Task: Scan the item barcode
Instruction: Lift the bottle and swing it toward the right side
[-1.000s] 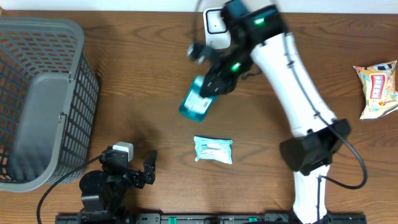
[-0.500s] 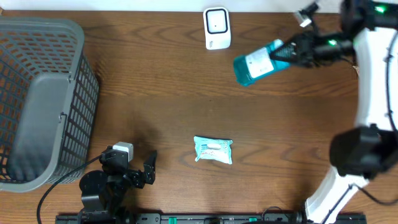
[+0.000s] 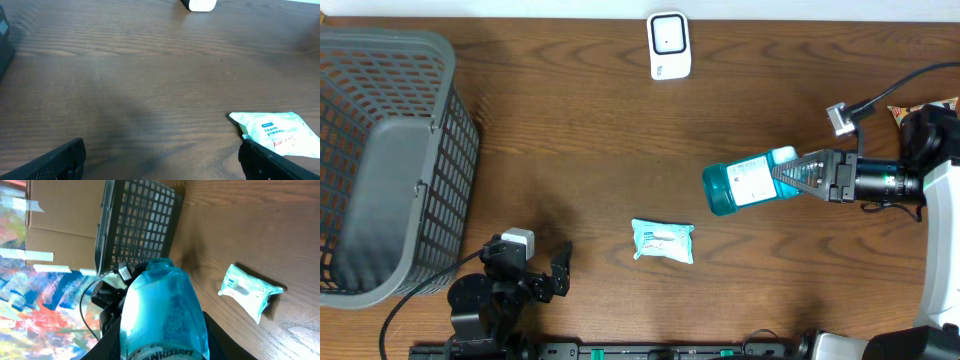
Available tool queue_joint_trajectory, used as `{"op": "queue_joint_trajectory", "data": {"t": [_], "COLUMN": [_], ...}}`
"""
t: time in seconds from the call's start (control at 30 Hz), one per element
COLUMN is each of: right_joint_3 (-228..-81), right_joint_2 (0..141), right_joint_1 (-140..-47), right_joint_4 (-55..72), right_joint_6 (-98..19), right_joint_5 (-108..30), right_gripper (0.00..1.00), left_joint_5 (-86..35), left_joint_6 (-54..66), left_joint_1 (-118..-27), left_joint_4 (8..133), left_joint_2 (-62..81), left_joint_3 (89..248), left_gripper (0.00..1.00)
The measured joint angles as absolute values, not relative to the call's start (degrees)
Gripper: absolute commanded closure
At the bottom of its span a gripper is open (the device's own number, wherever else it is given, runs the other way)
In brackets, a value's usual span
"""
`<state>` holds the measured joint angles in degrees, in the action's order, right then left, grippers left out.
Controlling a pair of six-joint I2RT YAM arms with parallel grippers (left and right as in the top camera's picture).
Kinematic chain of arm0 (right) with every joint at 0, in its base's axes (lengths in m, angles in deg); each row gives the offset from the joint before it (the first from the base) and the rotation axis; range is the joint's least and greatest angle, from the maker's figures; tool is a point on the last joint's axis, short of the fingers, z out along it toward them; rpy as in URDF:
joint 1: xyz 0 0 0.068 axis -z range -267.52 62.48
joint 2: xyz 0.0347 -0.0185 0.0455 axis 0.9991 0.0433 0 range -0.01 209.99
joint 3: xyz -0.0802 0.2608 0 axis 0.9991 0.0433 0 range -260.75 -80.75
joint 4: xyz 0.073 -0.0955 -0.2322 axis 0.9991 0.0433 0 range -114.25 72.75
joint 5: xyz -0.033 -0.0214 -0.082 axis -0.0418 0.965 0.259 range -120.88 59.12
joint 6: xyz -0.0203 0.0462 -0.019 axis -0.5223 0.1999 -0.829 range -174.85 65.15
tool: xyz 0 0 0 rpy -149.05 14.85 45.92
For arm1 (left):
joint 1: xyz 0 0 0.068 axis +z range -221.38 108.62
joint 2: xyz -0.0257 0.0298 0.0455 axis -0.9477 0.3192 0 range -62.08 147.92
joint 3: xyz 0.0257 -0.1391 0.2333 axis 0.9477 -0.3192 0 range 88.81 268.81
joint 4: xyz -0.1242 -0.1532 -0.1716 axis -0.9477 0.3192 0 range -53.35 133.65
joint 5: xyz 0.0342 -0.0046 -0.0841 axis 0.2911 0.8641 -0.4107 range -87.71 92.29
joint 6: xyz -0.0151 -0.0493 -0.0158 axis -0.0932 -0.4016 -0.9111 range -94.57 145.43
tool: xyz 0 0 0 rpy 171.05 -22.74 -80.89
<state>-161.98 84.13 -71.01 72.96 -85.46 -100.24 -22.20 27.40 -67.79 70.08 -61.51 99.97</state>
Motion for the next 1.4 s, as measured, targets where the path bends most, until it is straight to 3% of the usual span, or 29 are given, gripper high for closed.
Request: {"op": "queue_joint_trajectory", "data": {"t": [0.9, 1.1, 1.27, 1.4], "right_joint_3": [-161.98, -161.98, -161.90, -161.85], "right_joint_2": [83.43, 83.34, 83.28, 83.28], "right_joint_1": [-70.85, -70.88, -71.73, -77.41], "right_joint_4": [72.68, 67.65, 53.35, 44.48], "right_joint_6": [-85.77, -85.18, -72.24, -58.21], "right_joint_5": [-100.35, -95.93, -85.12, -71.19], "right_gripper": [0.99, 0.99, 0.99, 0.99], "left_joint_5": [-22.20, -22.20, -22.18, -22.20], "left_joint_6": [27.38, 27.38, 27.38, 27.38], "left_joint_1": [-67.79, -67.79, -67.79, -67.79], "left_joint_4": [70.08, 70.08, 70.08, 70.08], "left_joint_2": [-61.51, -61.51, -61.51, -61.51], "left_joint_3": [99.97, 99.97, 99.97, 99.97], "left_gripper": [0.02, 0.02, 0.02, 0.02]}}
